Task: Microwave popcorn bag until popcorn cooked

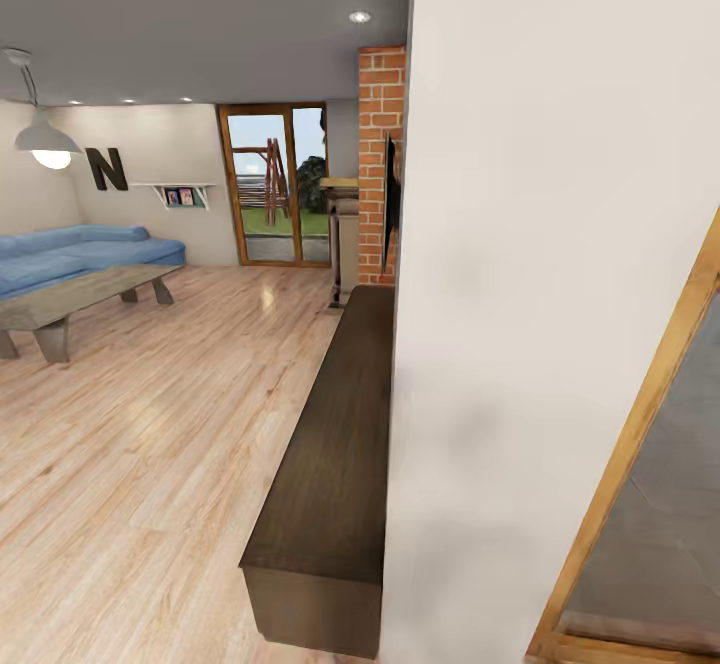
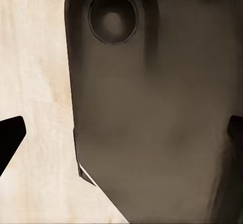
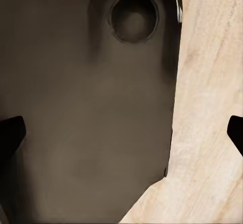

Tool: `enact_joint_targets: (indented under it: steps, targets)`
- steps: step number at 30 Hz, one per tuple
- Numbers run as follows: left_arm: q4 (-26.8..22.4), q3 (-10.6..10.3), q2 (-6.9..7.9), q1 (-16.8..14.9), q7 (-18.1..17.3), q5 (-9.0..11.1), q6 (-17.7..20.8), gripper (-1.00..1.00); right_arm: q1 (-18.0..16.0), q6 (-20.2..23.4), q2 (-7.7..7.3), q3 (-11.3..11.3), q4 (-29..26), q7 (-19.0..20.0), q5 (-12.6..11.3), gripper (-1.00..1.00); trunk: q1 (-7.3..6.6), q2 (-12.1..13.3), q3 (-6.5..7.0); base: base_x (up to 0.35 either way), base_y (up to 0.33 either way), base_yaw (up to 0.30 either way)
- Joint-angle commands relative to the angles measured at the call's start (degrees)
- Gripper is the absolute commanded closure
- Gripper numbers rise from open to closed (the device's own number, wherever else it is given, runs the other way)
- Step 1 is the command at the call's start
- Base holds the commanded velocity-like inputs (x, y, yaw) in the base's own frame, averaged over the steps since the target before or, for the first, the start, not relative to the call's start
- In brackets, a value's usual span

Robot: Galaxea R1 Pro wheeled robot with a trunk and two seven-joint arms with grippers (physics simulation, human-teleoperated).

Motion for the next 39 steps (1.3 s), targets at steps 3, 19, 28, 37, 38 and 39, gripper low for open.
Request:
enact_joint_targets:
  steps: [3,19,28,37,38,39]
  targets:
    - [-0.98,0.61,-0.76,0.08,-0.16,0.97,-0.31,-1.0,-0.01,-0.62,0.12,0.13,0.04,-0.35,0.12,-1.0,0.0,-0.02,-0.03,0.0,0.0,0.0]
    - [-5.18,0.7,-1.41,0.08,-0.1,3.95,-0.26,-1.0,-0.01,-0.25,0.24,0.44,0.0,0.09,0.37,-1.0,0.0,-0.02,-0.03,0.0,0.0,0.03]
    - [-5.17,0.7,-1.41,0.08,-0.09,4.0,-0.26,-1.0,-0.01,-0.35,0.22,0.43,0.0,-0.02,0.23,-1.0,0.0,-0.02,-0.03,0.0,0.0,0.159]
    - [-5.16,0.7,-1.41,0.08,-0.09,4.04,-0.26,-1.0,-0.01,-0.35,0.26,0.44,0.01,-0.05,0.26,-1.0,0.0,-0.02,-0.03,0.0,0.0,0.276]
    - [-5.17,0.7,-1.41,0.08,-0.09,4.04,-0.23,-1.0,-0.01,-0.35,0.26,0.44,0.01,-0.03,0.26,-1.0,0.0,-0.02,-0.03,0.0,0.0,0.277]
    - [-5.16,0.7,-1.41,0.08,-0.09,4.04,-0.23,-1.0,-0.01,-0.35,0.26,0.44,0.0,-0.05,0.26,-1.0,0.0,-0.02,-0.03,0.0,0.0,0.277]
